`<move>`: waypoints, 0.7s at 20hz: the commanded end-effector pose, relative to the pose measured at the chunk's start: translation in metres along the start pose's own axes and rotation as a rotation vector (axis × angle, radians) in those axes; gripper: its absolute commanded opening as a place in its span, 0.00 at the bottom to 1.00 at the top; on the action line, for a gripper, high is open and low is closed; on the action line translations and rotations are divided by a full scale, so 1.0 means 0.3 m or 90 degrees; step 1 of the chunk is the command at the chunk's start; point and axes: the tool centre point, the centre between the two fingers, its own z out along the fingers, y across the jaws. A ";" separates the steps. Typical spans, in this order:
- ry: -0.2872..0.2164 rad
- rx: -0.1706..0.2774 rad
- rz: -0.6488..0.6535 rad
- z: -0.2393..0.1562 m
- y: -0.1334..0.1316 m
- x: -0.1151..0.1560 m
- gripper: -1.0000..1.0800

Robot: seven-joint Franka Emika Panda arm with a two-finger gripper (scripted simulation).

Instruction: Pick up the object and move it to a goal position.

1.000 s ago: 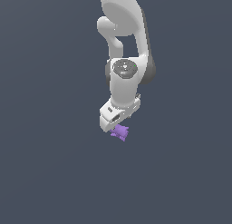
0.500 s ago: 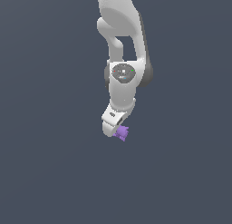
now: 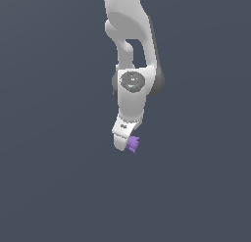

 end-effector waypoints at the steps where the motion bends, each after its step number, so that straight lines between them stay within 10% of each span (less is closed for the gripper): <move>1: 0.001 0.000 -0.014 0.003 0.000 0.000 0.96; 14: 0.001 0.000 -0.019 0.088 -0.002 -0.001 0.96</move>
